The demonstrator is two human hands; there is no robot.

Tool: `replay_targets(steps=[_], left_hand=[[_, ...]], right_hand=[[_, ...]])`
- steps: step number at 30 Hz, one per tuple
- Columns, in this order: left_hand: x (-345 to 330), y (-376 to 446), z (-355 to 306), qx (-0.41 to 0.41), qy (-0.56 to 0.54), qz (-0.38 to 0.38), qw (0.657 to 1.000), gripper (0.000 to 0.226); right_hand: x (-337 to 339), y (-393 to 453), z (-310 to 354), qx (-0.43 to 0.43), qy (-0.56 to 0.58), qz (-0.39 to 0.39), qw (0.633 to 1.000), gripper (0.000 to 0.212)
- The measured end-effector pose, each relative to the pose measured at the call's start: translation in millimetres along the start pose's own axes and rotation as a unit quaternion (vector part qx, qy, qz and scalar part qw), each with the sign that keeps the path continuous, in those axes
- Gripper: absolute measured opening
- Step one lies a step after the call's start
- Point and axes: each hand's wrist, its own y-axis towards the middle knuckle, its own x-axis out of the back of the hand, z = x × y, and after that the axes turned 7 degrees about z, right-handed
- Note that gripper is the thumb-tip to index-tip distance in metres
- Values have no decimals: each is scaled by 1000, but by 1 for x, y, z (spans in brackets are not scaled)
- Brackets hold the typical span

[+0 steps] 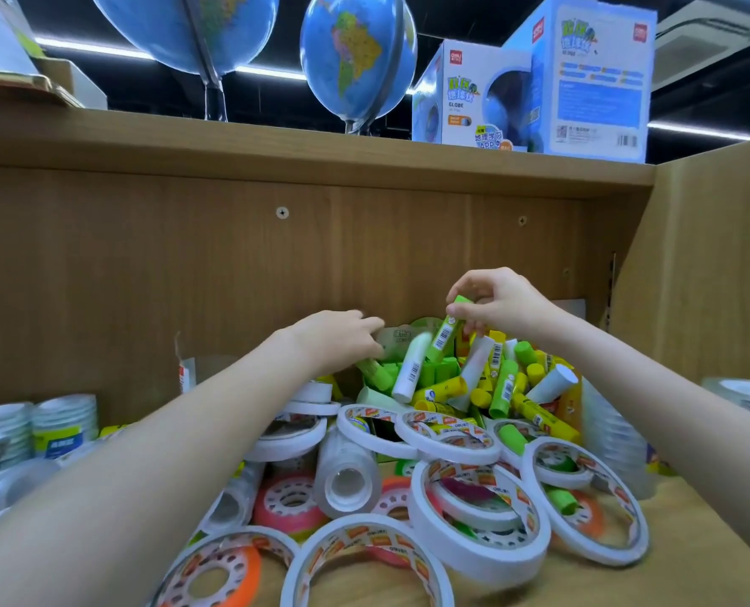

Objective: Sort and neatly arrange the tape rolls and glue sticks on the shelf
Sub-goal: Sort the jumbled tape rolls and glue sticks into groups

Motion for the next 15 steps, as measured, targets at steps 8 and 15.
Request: replay_targets(steps=[8, 15], left_hand=[[12, 9, -7, 63, -63, 18, 996, 57], [15, 0, 19, 19, -275, 62, 959, 42]], right_hand=[[-6, 5, -3, 11, -8, 1, 1000, 5], [-5, 6, 0, 14, -4, 2, 1000, 4]])
